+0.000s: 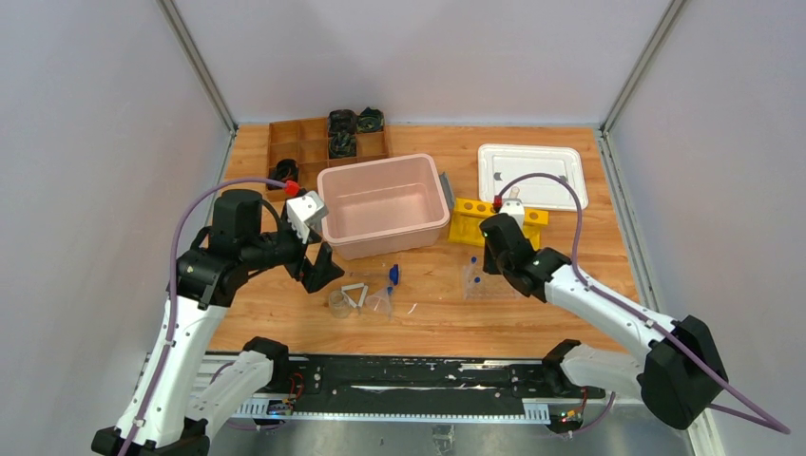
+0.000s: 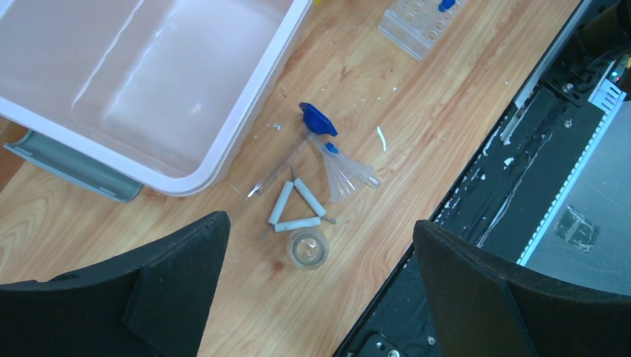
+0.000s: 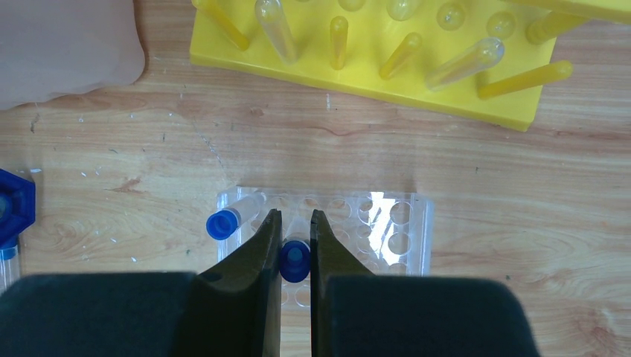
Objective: Organize the chemistry lab equipment
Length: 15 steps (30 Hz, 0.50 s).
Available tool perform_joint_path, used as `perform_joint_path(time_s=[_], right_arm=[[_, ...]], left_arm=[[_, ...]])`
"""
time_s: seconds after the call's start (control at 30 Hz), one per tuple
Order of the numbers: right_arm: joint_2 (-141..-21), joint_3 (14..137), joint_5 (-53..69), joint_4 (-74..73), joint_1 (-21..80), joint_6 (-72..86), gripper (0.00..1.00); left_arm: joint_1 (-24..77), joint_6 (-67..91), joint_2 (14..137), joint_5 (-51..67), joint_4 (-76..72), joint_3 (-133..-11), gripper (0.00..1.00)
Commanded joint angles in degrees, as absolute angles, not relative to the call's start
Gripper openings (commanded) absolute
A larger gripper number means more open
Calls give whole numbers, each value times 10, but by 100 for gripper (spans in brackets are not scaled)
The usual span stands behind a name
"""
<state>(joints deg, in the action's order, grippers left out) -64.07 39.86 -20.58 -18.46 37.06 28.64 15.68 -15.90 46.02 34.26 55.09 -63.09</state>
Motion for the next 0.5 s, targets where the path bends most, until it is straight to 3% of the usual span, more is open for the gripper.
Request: perform_joint_path(time_s=[0.0,0.47], right_arm=[[-620,396,-205,-208,363,276,0],[-671,396,-197,-211,364,276,0]], left_arm=[[158,-162,458,345,549,-646,100],[158,-162,464,348,549,-658,100]])
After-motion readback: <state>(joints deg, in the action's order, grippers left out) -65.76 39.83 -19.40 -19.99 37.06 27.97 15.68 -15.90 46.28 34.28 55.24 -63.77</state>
